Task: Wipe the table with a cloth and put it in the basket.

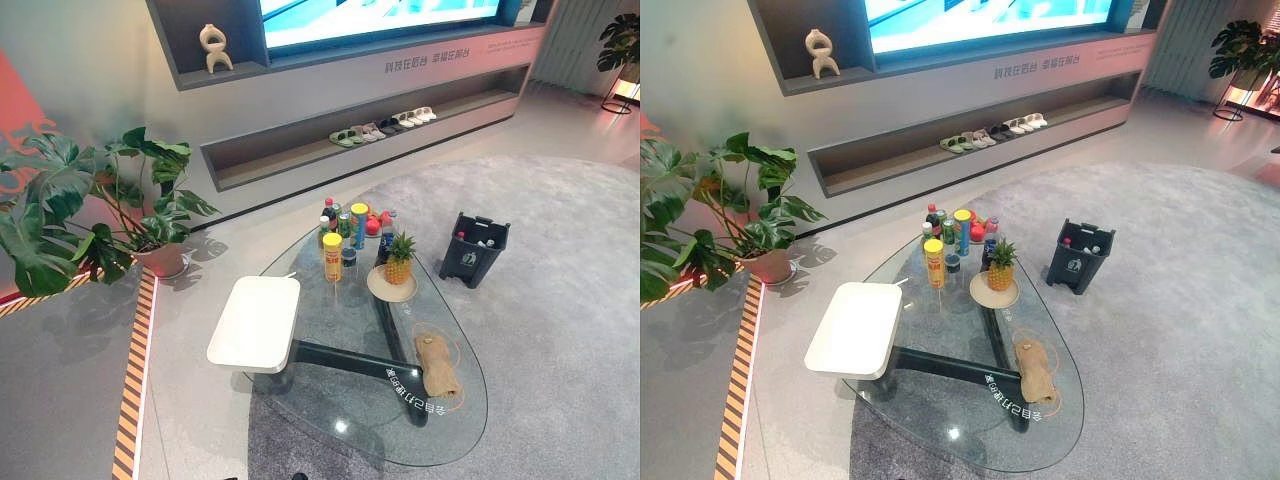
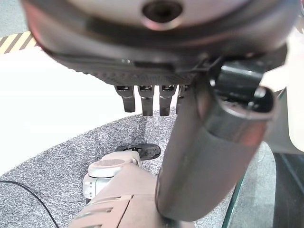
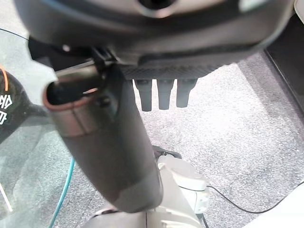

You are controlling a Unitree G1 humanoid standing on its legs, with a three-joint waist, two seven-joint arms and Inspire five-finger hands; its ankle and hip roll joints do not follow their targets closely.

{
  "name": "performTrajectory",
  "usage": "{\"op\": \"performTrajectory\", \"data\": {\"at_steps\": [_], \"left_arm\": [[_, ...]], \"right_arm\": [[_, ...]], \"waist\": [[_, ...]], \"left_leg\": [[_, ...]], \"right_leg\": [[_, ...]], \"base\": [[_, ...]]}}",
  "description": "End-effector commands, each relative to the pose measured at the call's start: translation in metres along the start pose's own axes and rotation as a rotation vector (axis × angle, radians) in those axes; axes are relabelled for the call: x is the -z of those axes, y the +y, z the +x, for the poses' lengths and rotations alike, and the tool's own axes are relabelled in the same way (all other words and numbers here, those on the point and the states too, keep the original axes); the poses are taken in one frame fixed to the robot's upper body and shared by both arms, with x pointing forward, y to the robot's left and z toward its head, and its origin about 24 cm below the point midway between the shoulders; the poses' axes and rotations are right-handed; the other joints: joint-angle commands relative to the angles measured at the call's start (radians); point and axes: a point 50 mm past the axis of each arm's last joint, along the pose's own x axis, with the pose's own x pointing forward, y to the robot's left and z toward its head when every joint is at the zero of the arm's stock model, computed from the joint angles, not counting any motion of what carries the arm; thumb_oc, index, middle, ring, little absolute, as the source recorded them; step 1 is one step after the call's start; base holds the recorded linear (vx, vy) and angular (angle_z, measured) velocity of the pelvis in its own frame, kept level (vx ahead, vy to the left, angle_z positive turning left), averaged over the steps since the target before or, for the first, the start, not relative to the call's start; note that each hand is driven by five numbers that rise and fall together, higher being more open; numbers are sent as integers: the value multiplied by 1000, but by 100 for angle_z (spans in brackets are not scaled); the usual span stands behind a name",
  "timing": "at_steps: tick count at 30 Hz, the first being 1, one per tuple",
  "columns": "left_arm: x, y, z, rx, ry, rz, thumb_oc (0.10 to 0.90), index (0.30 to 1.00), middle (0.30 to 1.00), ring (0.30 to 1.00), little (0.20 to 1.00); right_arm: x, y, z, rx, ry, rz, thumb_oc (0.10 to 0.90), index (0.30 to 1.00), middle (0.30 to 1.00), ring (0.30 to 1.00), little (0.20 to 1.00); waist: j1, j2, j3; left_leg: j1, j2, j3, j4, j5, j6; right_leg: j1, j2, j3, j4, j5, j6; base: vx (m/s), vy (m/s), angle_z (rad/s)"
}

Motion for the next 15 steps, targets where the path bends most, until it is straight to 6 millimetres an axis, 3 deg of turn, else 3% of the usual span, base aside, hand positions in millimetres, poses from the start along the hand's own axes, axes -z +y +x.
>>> {"op": "performTrajectory", "data": {"at_steps": [1, 15], "left_arm": [[-13, 4, 1, -31, 8, 70, 800, 900, 900, 900, 900], [-14, 7, 1, -48, 6, 25, 800, 900, 900, 900, 900]], "right_arm": [[-16, 2, -1, 7, -28, -24, 800, 900, 900, 900, 900], [-15, -4, -1, 54, -22, -54, 800, 900, 900, 900, 900]], "waist": [[19, -17, 20], [22, -20, 25]], "left_leg": [[68, -5, 33, 6, -143, -2], [66, -2, 33, 6, -143, -4]], "right_leg": [[-66, -51, -12, 4, 53, 57], [-65, -48, -13, 4, 52, 56]], "base": [[0, 0, 0], [0, 0, 0]]}}
